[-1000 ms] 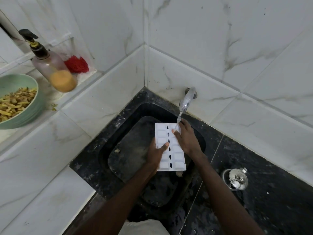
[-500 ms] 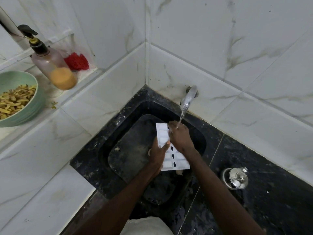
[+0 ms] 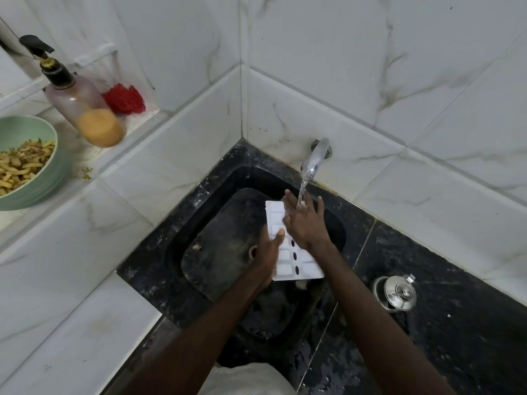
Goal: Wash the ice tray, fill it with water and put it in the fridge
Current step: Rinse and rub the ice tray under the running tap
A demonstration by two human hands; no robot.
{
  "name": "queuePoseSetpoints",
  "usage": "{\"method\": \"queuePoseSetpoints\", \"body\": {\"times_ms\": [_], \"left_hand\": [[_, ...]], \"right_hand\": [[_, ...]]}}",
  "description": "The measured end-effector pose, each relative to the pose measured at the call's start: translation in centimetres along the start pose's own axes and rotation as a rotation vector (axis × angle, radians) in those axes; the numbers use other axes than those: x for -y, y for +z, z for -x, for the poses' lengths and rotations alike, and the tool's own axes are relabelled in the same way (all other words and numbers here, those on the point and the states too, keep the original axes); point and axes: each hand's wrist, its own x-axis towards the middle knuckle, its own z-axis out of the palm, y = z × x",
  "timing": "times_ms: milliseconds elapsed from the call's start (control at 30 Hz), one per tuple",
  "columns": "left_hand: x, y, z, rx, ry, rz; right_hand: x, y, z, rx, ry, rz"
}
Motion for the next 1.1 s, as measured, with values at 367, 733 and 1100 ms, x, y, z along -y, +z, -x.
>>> {"method": "queuePoseSetpoints", "body": {"times_ms": [367,733,1100], "left_hand": [[0.9,-1.7,-0.7,-0.108,-0.063,0.081],[0.0,-0.4,-0.3,-0.095,-0.053,0.253],[-0.5,-2.5,-1.1,-0.192,-0.065,0.351]], "right_hand": [[0.3,3.4,5.0,0.163,-0.206,-0.149],[1.0,1.1,2.4,0.052,-0.161,-0.123],[-0.7,6.3,11.0,-0.112,-0.234,-0.423]]}}
